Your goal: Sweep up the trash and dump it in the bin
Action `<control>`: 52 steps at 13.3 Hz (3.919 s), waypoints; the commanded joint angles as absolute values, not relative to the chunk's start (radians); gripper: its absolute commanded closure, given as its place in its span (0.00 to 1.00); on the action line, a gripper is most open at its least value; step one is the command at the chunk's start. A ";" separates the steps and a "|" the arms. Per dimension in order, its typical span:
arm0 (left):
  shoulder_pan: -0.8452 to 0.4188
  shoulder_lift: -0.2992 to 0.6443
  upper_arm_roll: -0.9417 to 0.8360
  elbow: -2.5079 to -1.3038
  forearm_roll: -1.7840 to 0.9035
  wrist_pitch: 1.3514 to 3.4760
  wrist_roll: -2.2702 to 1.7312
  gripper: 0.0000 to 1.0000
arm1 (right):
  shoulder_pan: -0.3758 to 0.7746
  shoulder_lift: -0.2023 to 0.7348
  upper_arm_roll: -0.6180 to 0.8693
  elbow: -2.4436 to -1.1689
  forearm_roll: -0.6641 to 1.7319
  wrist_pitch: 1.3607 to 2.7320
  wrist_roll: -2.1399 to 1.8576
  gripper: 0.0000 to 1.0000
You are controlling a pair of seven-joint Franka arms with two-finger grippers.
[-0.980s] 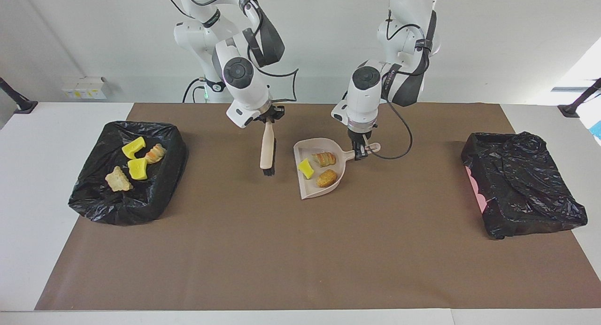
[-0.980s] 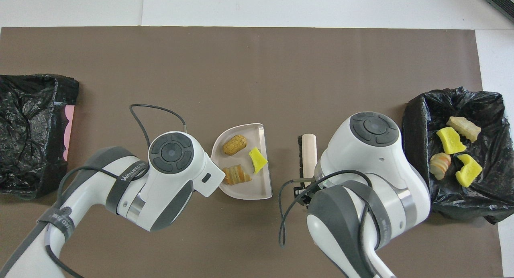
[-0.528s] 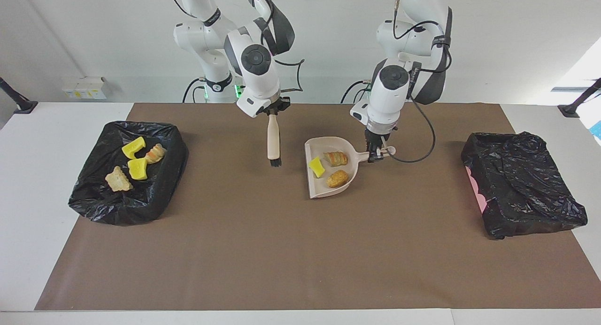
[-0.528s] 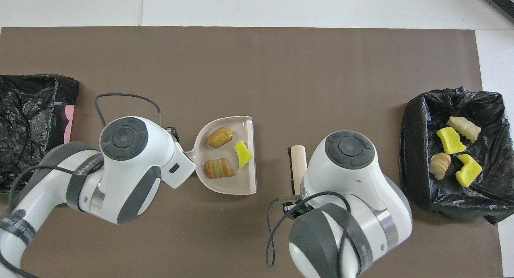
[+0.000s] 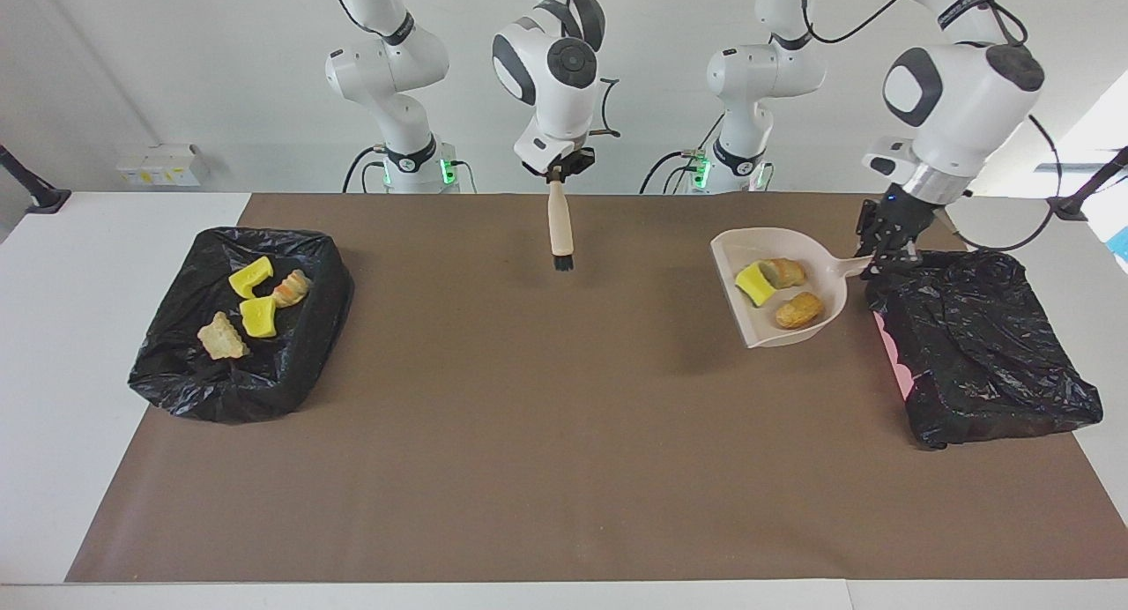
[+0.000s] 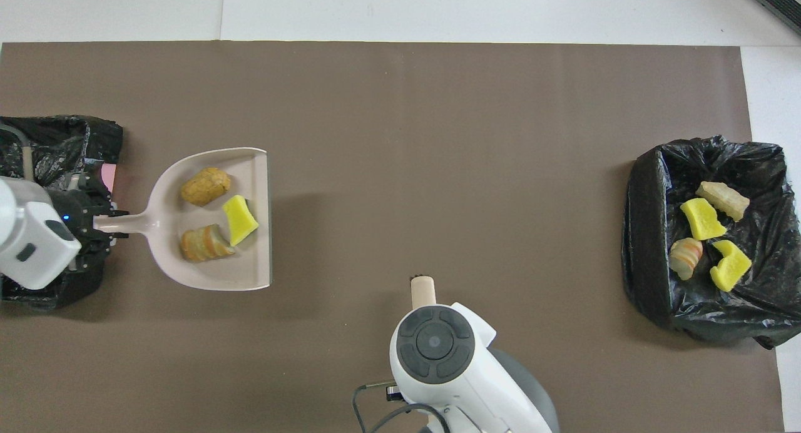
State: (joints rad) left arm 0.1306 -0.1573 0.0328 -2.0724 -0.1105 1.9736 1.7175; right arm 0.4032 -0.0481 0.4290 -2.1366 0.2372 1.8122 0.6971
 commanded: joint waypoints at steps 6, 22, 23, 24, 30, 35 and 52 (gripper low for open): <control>0.482 -0.086 0.024 -1.780 -0.184 1.809 1.813 1.00 | 0.514 0.135 0.425 -2.135 0.203 2.002 0.819 1.00; 0.377 0.081 0.025 -1.707 0.637 1.934 1.480 1.00 | 0.189 0.055 0.416 -1.795 0.135 1.622 0.563 0.00; 0.382 0.081 0.025 -1.724 0.650 1.939 1.476 1.00 | 0.151 0.046 0.414 -1.783 0.135 1.620 0.528 0.00; 0.377 0.074 0.025 -1.750 0.696 1.948 1.474 1.00 | 0.115 0.029 0.414 -1.772 0.137 1.611 0.490 0.00; 0.353 0.061 0.026 -1.763 0.802 1.888 1.453 1.00 | -0.099 -0.012 0.411 -1.665 0.086 1.484 0.129 0.00; 0.376 0.064 0.029 -1.738 0.907 1.937 1.460 1.00 | -0.230 -0.028 0.413 -1.599 -0.035 1.460 0.031 0.00; 0.096 -0.107 0.018 -1.887 0.259 1.756 0.847 1.00 | -0.229 -0.043 0.284 -1.534 -0.060 1.462 -0.028 0.00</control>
